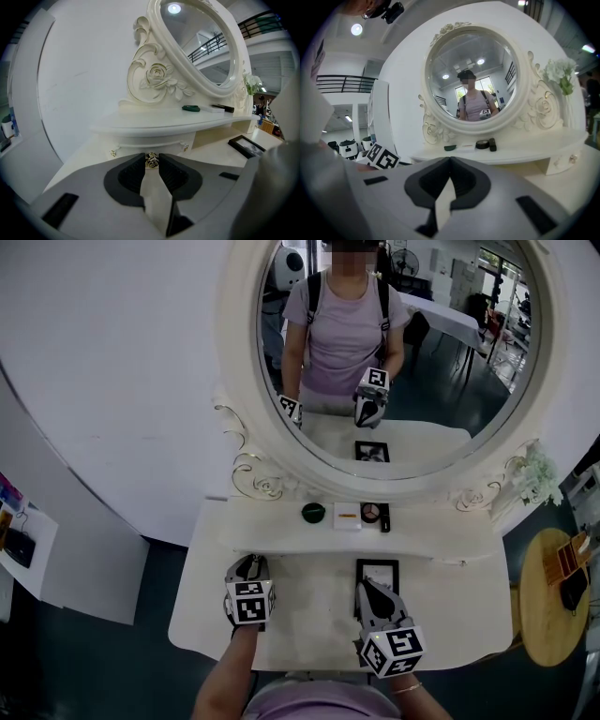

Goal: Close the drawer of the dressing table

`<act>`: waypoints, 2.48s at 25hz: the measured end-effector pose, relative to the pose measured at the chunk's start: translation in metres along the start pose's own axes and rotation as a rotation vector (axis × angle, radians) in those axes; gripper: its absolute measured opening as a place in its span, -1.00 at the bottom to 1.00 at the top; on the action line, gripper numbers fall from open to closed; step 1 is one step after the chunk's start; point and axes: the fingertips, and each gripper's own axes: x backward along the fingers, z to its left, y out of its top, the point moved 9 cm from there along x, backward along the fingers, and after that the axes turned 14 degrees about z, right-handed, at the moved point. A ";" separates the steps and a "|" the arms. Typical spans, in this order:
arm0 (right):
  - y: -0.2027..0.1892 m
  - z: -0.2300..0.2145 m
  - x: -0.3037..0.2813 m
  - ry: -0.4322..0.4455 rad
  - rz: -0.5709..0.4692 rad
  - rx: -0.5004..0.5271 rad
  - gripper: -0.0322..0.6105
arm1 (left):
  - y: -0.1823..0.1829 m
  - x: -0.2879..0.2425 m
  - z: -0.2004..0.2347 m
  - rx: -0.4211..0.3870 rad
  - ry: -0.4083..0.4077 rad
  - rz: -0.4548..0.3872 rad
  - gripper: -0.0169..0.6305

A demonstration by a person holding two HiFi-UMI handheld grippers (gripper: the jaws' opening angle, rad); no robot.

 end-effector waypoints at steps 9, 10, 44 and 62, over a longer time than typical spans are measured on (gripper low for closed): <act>-0.004 -0.003 0.006 -0.013 0.004 -0.005 -0.89 | 0.004 -0.005 0.000 0.000 0.012 0.002 -0.66; -0.004 -0.003 0.007 -0.013 0.004 -0.005 -0.89 | 0.004 -0.006 0.000 -0.003 0.013 0.003 -0.66; -0.009 0.027 0.014 0.028 0.004 0.021 -0.89 | 0.001 0.061 -0.015 0.049 -0.183 -0.137 -0.68; -0.015 0.036 0.026 0.007 -0.007 0.015 -0.89 | -0.008 0.115 -0.026 -0.005 -0.282 -0.236 -0.84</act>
